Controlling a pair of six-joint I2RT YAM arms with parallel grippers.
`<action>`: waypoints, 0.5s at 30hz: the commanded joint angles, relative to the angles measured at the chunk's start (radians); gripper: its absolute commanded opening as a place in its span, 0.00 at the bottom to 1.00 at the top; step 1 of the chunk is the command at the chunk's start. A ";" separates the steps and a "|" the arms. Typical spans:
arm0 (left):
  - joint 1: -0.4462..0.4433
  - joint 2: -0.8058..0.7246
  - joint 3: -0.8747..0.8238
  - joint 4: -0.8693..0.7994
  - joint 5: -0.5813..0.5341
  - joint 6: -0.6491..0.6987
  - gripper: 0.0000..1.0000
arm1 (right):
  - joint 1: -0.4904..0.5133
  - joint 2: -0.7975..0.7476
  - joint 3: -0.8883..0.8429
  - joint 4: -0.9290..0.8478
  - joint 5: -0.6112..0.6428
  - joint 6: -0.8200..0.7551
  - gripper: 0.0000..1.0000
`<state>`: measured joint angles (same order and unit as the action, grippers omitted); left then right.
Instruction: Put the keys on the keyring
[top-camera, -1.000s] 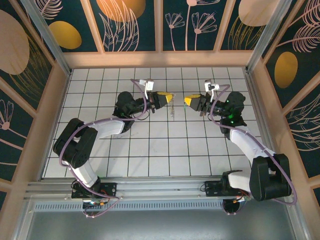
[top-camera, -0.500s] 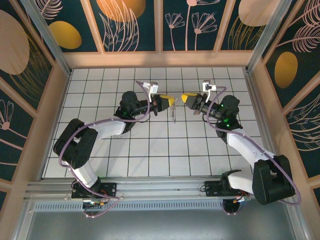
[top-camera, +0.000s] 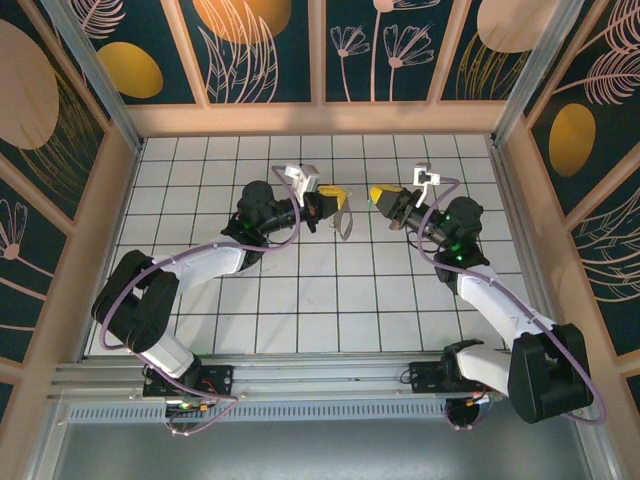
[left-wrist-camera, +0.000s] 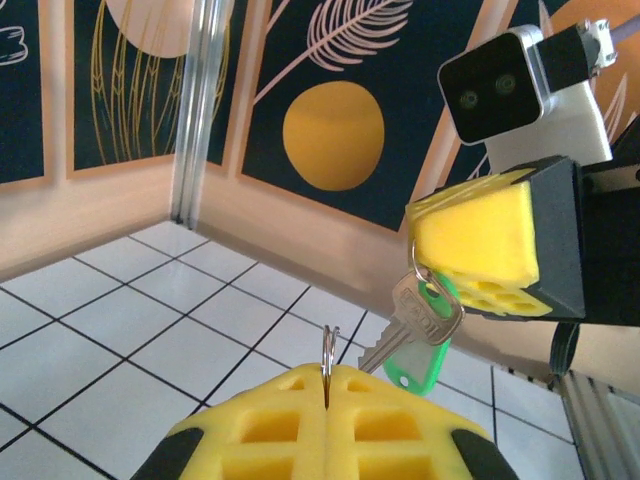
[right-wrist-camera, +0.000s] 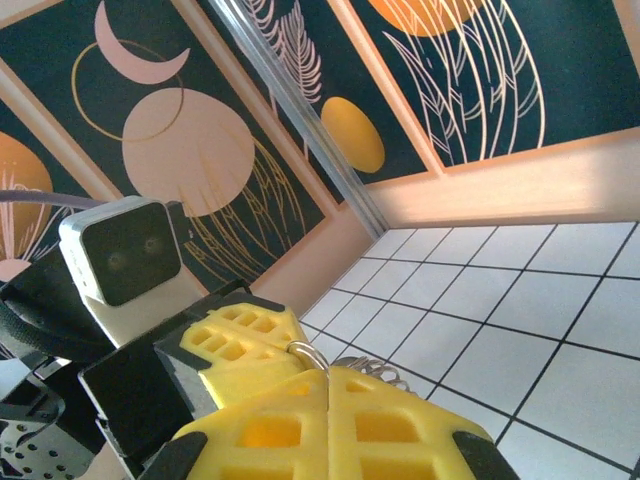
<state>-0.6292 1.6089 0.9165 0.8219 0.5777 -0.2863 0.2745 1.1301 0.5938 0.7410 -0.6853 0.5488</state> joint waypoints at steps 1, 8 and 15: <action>-0.006 -0.023 0.026 -0.012 -0.018 0.066 0.00 | -0.005 -0.013 -0.018 0.028 0.015 -0.012 0.00; -0.008 -0.023 0.030 -0.020 -0.018 0.074 0.00 | -0.005 -0.012 -0.030 0.038 0.023 -0.007 0.00; -0.010 -0.014 0.042 -0.018 -0.001 0.028 0.00 | -0.003 -0.019 -0.041 0.043 0.040 -0.001 0.00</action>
<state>-0.6308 1.6089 0.9199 0.7803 0.5659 -0.2405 0.2749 1.1301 0.5701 0.7448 -0.6655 0.5495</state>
